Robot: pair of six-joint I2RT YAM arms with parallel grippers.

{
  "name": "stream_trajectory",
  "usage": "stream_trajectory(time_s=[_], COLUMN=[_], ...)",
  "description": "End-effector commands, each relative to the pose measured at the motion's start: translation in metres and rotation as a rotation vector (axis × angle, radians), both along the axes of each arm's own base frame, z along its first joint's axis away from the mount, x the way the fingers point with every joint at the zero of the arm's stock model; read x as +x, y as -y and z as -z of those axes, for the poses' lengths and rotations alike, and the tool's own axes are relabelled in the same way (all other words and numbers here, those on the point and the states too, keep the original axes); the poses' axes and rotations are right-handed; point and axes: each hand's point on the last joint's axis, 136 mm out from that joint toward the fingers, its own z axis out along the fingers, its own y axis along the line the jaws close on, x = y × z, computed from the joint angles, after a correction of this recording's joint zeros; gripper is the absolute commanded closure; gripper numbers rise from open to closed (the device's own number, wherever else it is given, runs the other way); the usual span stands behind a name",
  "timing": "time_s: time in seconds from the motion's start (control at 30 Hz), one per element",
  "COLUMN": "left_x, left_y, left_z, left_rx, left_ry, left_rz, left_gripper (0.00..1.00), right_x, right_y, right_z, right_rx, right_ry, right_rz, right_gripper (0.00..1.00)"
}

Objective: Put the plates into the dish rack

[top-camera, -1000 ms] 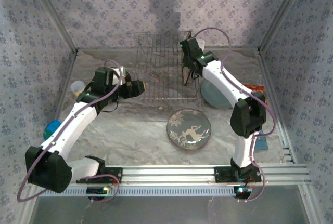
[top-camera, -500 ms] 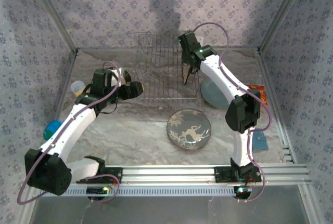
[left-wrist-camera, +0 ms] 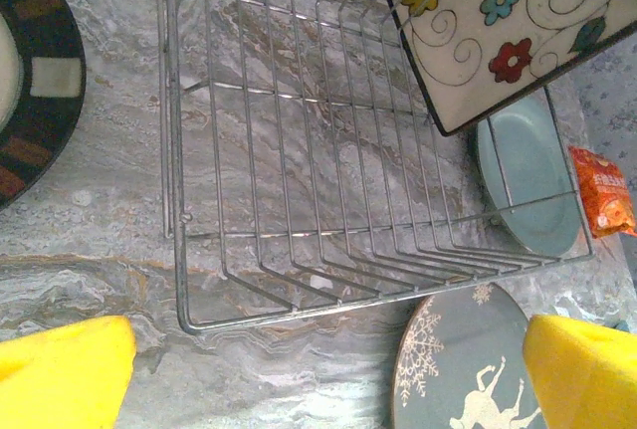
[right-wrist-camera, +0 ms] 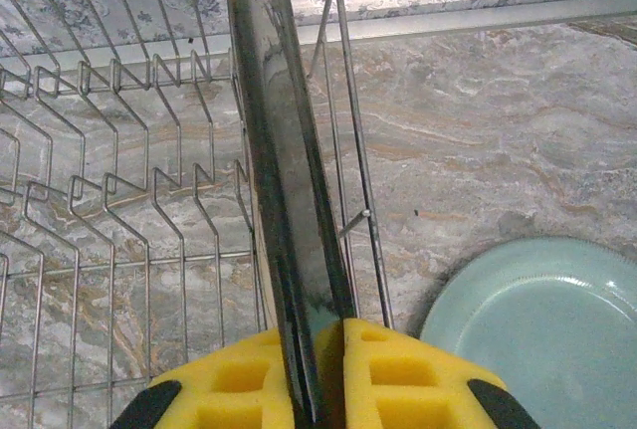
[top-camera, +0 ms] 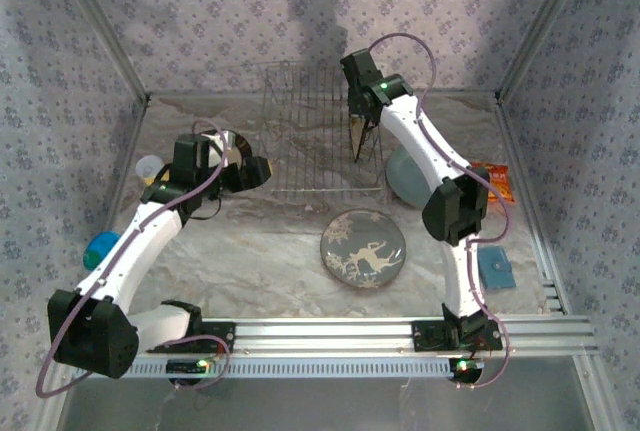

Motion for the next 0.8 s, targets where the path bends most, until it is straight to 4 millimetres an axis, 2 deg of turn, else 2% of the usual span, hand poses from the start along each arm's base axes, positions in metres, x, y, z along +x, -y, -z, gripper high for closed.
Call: stream_trajectory(time_s=[0.0,0.33,0.77], left_x=[0.002,0.002,0.002], left_y=[0.002,0.003,0.002], left_z=[-0.004,0.001,-0.001], left_rx=[-0.009,-0.011,-0.02], left_ry=[0.028,0.018,0.021], left_rz=[0.028,0.039,0.033], left_gripper=[0.01,0.01,0.01], right_x=[0.025,0.043,0.051], right_y=[0.013,0.014,0.012], right_z=[-0.073,-0.091,-0.079], right_rx=[0.031,0.016,-0.003], right_ry=[0.225,0.282,0.267], right_rz=[0.068,0.068,0.062], right_gripper=[1.0,1.0,1.0])
